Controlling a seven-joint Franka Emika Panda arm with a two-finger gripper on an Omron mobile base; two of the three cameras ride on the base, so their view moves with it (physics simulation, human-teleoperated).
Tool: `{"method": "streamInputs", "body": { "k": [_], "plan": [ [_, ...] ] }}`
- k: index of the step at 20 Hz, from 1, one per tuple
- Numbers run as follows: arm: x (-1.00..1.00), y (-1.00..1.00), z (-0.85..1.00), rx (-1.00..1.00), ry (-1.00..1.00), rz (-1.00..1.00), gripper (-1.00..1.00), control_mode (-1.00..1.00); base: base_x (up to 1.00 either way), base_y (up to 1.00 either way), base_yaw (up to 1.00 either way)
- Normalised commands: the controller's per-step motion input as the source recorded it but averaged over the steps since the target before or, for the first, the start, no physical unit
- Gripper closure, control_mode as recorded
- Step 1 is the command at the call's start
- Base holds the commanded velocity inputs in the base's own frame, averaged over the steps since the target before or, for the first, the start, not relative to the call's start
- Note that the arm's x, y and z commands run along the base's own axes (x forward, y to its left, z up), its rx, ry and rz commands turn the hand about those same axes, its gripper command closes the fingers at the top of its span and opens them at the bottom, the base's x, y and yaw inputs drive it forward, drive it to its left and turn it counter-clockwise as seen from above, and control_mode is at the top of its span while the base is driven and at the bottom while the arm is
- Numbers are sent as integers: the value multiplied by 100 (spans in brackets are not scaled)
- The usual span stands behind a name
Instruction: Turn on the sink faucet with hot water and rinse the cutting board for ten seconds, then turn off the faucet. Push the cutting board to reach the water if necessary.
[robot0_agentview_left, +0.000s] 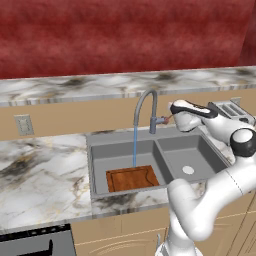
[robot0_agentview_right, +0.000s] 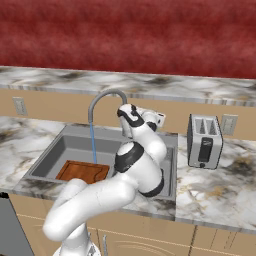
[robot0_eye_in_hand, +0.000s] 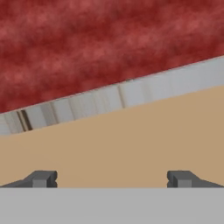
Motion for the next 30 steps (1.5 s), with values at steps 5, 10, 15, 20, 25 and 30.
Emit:
{"method": "streamInputs", "body": {
  "k": [5,10,15,20,25,30],
  "plan": [
    [-46,-2,20,0,13,0,-100,-100,0,0,0],
    [-43,-4,26,0,25,0,-100,-100,0,0,0],
    [-18,-17,36,0,25,0,-100,-100,0,0,0],
    [-1,-16,39,0,25,1,-100,-100,0,0,0],
    [0,-1,9,0,21,4,-100,-100,0,0,0],
    [0,0,-1,0,5,3,-100,-100,0,0,0]
  ]
}}
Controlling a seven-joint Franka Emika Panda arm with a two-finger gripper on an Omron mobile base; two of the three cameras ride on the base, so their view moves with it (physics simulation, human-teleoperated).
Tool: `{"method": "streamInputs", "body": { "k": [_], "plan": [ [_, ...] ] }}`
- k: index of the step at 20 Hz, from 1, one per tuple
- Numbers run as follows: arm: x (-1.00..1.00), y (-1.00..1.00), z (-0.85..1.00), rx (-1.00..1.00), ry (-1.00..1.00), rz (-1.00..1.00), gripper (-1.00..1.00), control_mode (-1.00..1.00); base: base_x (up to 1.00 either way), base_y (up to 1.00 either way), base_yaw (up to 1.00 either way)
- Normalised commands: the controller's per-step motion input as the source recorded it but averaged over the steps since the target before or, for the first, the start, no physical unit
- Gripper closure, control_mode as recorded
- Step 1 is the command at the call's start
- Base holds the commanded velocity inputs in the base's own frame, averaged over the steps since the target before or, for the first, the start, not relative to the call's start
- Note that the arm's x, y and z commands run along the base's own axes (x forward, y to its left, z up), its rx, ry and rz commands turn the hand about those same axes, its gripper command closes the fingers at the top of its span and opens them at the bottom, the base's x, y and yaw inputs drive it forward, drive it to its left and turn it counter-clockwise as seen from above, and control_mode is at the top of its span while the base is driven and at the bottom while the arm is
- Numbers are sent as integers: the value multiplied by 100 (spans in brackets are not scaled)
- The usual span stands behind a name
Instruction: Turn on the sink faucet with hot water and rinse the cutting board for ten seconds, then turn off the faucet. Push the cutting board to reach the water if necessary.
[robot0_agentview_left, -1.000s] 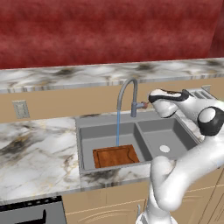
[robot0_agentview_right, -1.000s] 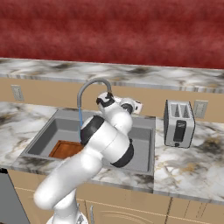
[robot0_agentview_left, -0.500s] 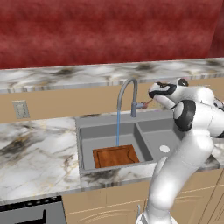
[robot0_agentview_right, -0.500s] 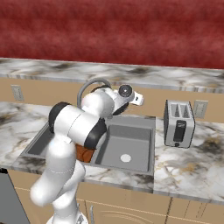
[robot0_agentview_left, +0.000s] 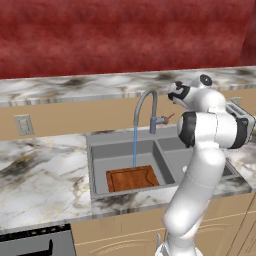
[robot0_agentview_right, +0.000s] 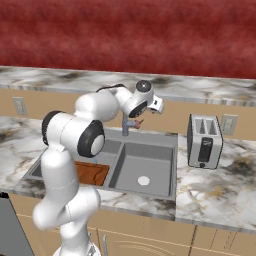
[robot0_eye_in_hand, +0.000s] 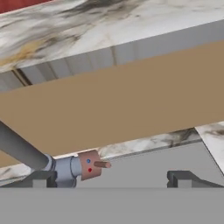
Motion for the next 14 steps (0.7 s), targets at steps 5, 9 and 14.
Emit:
{"method": "streamInputs", "body": {
  "k": [5,9,14],
  "plan": [
    [5,0,-12,0,5,3,-100,-100,0,0,0],
    [20,0,-20,0,1,3,-100,-100,0,0,0],
    [12,0,-20,0,0,1,-100,-100,0,0,0]
  ]
}}
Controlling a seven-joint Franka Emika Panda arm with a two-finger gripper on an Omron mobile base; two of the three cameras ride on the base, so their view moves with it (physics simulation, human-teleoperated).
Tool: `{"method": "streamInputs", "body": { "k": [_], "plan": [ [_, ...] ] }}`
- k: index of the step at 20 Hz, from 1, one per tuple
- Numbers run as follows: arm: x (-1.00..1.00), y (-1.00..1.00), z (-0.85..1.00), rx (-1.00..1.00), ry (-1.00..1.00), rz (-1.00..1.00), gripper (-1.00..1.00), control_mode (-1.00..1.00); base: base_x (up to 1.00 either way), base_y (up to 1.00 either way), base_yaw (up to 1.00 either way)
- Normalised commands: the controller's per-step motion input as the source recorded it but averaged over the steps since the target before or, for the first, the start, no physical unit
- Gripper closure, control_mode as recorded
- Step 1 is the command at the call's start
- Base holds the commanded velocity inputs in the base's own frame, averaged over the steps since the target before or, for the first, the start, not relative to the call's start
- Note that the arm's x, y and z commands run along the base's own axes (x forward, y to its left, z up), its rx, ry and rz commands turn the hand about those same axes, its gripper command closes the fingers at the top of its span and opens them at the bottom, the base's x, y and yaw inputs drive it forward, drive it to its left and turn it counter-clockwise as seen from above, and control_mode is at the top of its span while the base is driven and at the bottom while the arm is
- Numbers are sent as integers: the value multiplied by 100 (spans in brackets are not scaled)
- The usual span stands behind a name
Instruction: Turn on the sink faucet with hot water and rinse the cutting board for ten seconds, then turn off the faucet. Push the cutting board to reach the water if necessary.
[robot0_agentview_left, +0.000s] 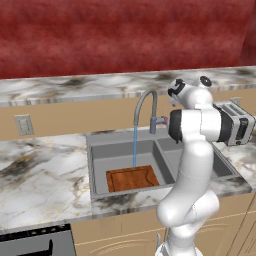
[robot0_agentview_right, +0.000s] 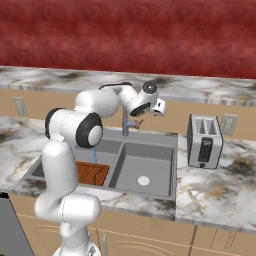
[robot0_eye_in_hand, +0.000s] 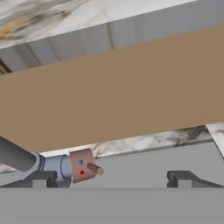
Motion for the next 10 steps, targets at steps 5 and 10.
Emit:
{"method": "streamInputs", "body": {
  "k": [5,10],
  "plan": [
    [12,0,-30,0,0,0,-100,-100,0,0,0],
    [2,0,-24,0,0,0,-100,-100,0,0,0]
  ]
}}
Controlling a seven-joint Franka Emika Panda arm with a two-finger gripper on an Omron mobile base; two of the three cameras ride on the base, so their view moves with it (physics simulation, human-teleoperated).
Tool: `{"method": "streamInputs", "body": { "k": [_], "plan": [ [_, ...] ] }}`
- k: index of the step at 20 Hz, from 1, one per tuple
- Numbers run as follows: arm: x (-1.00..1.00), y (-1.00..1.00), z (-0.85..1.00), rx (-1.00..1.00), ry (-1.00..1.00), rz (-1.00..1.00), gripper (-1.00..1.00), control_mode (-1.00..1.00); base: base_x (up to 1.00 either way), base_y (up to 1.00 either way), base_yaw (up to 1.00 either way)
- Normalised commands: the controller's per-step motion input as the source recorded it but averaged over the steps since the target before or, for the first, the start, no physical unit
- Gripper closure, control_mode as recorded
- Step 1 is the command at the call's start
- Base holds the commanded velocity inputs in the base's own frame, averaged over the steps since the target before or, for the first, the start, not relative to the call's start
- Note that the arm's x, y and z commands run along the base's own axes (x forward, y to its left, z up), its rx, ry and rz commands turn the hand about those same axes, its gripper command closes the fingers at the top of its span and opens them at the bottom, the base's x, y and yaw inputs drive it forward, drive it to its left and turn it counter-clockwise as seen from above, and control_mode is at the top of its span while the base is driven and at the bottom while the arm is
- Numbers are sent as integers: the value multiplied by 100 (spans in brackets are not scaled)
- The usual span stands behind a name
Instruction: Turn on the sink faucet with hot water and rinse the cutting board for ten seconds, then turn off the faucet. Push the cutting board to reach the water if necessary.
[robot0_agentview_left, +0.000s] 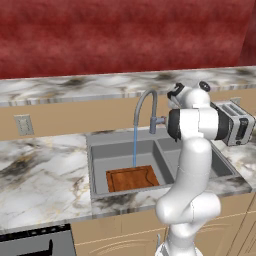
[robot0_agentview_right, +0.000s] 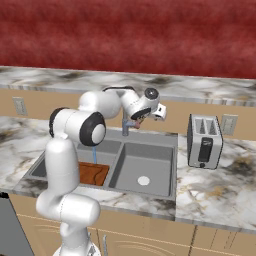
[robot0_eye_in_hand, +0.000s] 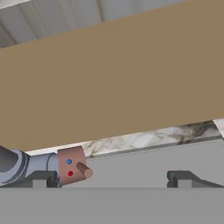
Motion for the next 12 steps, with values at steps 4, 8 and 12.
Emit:
{"method": "streamInputs", "body": {
  "k": [4,8,12],
  "plan": [
    [0,0,-11,0,0,0,-100,-100,0,0,0],
    [2,0,-8,0,0,0,-100,-100,0,0,0],
    [3,0,0,0,0,0,-100,-100,0,0,0]
  ]
}}
